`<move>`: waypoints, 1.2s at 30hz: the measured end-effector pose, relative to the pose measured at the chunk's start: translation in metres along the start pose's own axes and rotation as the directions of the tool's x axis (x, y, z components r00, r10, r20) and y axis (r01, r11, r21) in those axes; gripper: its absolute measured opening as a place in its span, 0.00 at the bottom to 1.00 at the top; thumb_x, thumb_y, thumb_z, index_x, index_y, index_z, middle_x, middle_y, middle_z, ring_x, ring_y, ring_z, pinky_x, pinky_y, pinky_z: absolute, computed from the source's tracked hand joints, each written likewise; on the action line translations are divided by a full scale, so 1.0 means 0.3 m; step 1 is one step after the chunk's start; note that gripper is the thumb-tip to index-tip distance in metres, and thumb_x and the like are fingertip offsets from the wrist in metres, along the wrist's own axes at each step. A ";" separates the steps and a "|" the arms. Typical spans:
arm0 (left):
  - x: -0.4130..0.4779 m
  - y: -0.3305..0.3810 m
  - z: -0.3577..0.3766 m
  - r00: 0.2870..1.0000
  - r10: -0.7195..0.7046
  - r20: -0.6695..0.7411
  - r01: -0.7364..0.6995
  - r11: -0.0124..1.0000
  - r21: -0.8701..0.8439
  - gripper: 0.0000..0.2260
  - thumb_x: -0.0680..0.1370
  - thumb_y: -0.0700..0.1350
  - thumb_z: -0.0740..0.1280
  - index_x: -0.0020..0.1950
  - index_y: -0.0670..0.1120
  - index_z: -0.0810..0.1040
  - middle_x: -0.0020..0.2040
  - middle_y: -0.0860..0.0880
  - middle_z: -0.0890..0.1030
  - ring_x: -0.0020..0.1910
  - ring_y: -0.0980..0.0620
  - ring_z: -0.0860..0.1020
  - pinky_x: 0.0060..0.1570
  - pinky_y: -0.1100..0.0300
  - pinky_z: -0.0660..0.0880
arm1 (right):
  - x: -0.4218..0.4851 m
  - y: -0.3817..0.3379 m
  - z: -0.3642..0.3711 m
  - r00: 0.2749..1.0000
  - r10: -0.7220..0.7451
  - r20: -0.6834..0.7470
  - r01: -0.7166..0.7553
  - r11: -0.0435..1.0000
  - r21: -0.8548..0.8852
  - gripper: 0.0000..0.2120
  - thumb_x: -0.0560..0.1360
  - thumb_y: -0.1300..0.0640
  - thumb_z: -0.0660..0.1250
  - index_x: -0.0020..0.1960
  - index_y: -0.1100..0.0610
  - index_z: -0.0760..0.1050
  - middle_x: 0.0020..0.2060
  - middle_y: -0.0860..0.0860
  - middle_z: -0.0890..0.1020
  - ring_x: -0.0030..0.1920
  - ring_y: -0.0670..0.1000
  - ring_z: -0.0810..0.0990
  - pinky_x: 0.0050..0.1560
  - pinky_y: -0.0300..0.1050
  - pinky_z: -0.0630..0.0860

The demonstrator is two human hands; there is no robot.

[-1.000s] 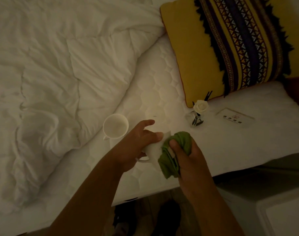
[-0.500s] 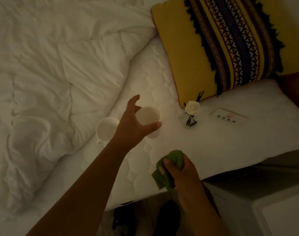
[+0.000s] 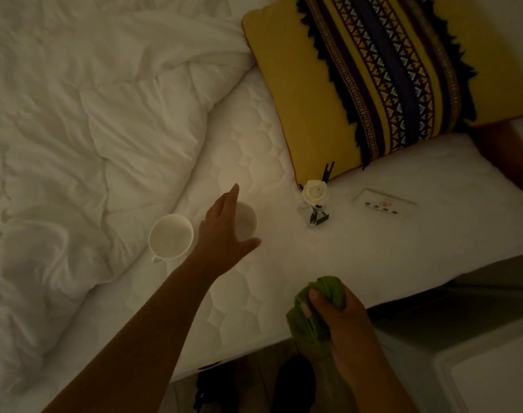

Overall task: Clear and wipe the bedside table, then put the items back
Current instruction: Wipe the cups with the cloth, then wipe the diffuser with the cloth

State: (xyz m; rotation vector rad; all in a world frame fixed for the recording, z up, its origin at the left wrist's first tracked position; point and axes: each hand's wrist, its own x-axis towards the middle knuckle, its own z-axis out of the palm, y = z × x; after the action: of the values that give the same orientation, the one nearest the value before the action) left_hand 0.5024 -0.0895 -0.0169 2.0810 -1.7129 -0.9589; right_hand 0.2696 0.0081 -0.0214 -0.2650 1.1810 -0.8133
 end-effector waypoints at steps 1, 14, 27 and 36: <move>-0.009 0.015 -0.004 0.999 0.025 -0.037 -0.023 0.998 0.054 0.46 0.69 0.56 0.75 0.78 0.54 0.50 0.78 0.50 0.56 0.77 0.46 0.55 0.71 0.36 0.59 | -0.003 -0.001 -0.009 1.000 0.002 0.021 -0.003 0.999 0.036 0.18 0.76 0.66 0.68 0.30 0.54 0.70 0.30 0.56 0.74 0.30 0.53 0.73 0.36 0.51 0.74; 0.086 0.300 0.279 0.991 -0.119 -0.055 0.090 0.923 -0.373 0.24 0.73 0.48 0.74 0.66 0.49 0.72 0.58 0.54 0.75 0.56 0.55 0.73 0.54 0.60 0.68 | -0.019 -0.077 -0.149 0.997 0.015 -0.074 -0.021 0.997 -0.079 0.22 0.61 0.51 0.79 0.52 0.56 0.80 0.45 0.62 0.82 0.46 0.61 0.82 0.54 0.65 0.77; 0.137 0.335 0.280 0.991 -0.096 -0.090 0.050 0.906 -0.419 0.10 0.73 0.50 0.74 0.52 0.50 0.81 0.49 0.55 0.82 0.47 0.64 0.78 0.50 0.69 0.72 | 0.009 -0.188 -0.141 0.982 -0.180 -0.056 0.162 0.960 -0.230 0.24 0.61 0.45 0.74 0.57 0.40 0.77 0.52 0.38 0.83 0.54 0.43 0.82 0.50 0.42 0.81; -0.025 0.407 0.159 0.994 -0.098 0.045 0.097 0.627 -0.773 0.06 0.70 0.42 0.76 0.41 0.54 0.84 0.42 0.53 0.86 0.42 0.57 0.84 0.38 0.68 0.78 | 0.041 -0.258 0.064 0.837 -0.546 -0.050 0.445 0.730 -0.519 0.26 0.76 0.62 0.68 0.70 0.48 0.66 0.59 0.39 0.73 0.59 0.37 0.74 0.54 0.29 0.74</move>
State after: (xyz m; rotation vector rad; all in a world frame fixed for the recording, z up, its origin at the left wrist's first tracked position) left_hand 0.3782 -0.1048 0.0227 1.5615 -0.8872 -1.4062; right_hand 0.2556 -0.0584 0.0222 -0.9824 1.5311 -1.0119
